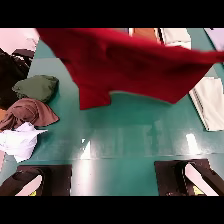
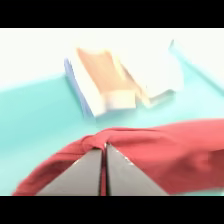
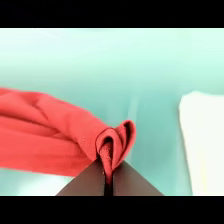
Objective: Fold the shirts.
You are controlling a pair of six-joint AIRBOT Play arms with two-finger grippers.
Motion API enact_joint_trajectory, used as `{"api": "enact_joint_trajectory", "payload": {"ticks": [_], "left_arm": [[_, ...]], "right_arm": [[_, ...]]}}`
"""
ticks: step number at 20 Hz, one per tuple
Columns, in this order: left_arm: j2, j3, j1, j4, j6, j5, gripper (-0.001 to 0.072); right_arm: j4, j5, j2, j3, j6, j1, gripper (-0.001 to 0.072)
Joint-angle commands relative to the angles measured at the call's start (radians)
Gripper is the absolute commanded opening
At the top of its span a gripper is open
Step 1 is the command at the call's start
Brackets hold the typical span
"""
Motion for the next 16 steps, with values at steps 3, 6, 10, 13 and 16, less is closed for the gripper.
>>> {"api": "enact_joint_trajectory", "payload": {"ticks": [3, 6, 10, 13, 16], "left_arm": [[0.189, 0.245, 0.0, 0.09, -0.053, 0.037, 0.002], [0.193, 0.342, 0.0, 0.147, -0.076, 0.034, 0.0019], [0.145, 0.304, 0.0, 0.383, -0.195, -0.106, 0.0021], [0.028, 0.164, 0.0, 0.428, -0.215, -0.204, 0.0021], [-0.129, -0.024, 0.0, 0.364, -0.26, -0.198, 0.0021]], "right_arm": [[-0.007, 0.007, 0.087, 0.321, 0.045, 0.0, 0.0019], [-0.007, 0.067, 0.042, 0.498, 0.078, 0.0, 0.0019], [-0.007, 0.167, -0.047, 0.585, 0.097, 0.0, 0.0019], [-0.004, 0.191, -0.083, 0.411, 0.109, 0.0, 0.0018], [-0.004, 0.217, -0.159, 0.19, 0.111, 0.0, 0.0019]]}}
